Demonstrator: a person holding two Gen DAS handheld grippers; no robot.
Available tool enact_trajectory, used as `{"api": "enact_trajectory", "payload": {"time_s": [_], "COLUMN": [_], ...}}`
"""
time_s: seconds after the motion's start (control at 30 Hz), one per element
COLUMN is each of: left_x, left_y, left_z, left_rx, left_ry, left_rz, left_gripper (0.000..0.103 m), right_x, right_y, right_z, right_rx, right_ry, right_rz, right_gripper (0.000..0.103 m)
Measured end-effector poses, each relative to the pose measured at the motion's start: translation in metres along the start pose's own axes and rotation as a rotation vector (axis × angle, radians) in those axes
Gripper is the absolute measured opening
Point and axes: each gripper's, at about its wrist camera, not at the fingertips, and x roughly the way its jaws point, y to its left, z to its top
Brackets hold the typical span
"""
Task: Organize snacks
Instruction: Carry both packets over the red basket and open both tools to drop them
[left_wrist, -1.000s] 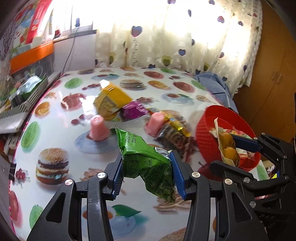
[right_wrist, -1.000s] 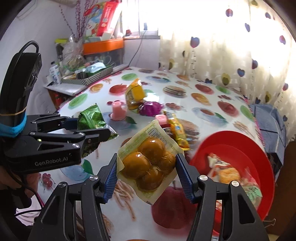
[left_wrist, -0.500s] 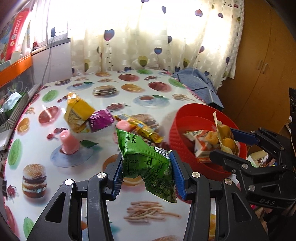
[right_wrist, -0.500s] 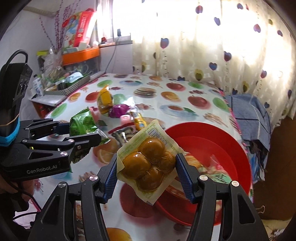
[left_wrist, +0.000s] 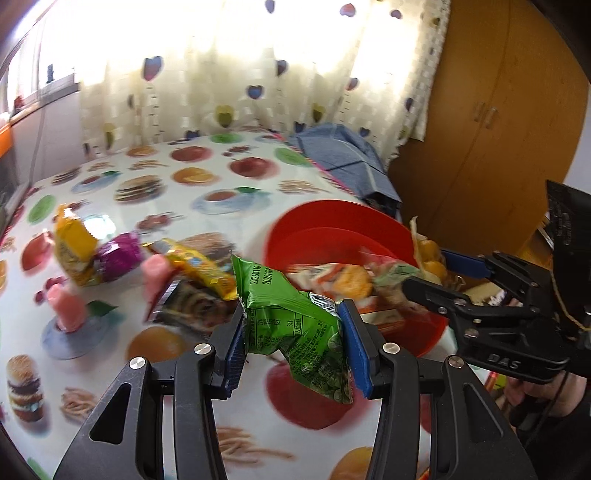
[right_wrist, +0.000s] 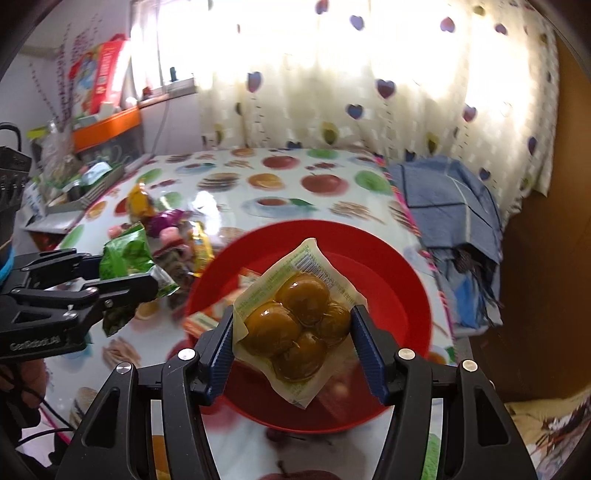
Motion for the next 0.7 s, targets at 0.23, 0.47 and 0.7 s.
{"api": "enact_trajectory", "payload": {"time_s": [0.23, 0.47, 0.7], "left_x": [0.019, 0.051, 0.078], "left_y": [-0.036, -0.043, -0.032], "left_z": [-0.002, 0.001, 0.014], "left_rx": [0.054, 0.062, 0.051], "left_ry": [0.051, 0.097, 0.108], "left_rz": [-0.147, -0.168, -0.117], "left_gripper": [0.048, 0.048, 0.048], "right_x": [0.014, 0.018, 0.029], "right_y": [-0.022, -0.035, -0.043], "right_z": [-0.008, -0.008, 0.000], "right_rx": [0.038, 0.058, 0.059], "right_ry": [0.041, 0.046, 0.044], "right_rz": [-0.037, -0.050, -0.043], "right_gripper": [0.059, 0.059, 0.059]}}
